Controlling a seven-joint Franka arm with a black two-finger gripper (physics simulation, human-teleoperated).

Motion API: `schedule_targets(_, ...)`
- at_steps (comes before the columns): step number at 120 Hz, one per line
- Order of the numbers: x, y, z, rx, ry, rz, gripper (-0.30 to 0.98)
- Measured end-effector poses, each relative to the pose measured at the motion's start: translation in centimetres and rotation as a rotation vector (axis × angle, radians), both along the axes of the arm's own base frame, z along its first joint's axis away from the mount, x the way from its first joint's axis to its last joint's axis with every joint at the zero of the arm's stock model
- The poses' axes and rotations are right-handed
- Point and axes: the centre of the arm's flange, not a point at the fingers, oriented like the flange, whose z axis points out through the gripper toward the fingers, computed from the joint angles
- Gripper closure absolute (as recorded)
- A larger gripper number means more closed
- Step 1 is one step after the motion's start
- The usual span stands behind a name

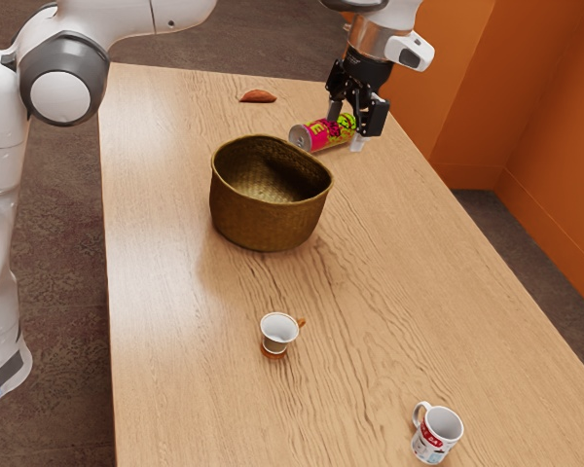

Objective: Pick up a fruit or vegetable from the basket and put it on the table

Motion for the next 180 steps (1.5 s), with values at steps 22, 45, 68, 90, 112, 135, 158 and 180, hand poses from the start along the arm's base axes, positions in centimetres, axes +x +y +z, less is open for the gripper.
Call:
schedule_targets(22, 0.1, 0.0, -0.1, -0.001, 0.001, -0.001, 0.0)
schedule_targets(45, 0.1, 0.0, -0.2, -0.003, 0.003, -0.001, 0.0)
schedule_targets(68, -5.0, 1.4, 9.7, -0.013, -0.157, 0.026, 0.0)
schedule_targets(90, -8.2, 1.6, 2.1, -0.017, -0.031, -0.007, 0.0)
schedule_targets(112, -8.9, 6.8, -0.1, 0.036, -0.07, -0.01, 0.0)
schedule_targets(135, -12.6, 8.5, -0.6, 0.071, -0.107, -0.1, 0.0)
schedule_targets(158, -11.5, 10.2, -2.5, 0.08, -0.127, -0.204, 0.0)
schedule_targets(180, -10.6, 11.6, -3.3, 0.065, -0.135, -0.342, 0.0)
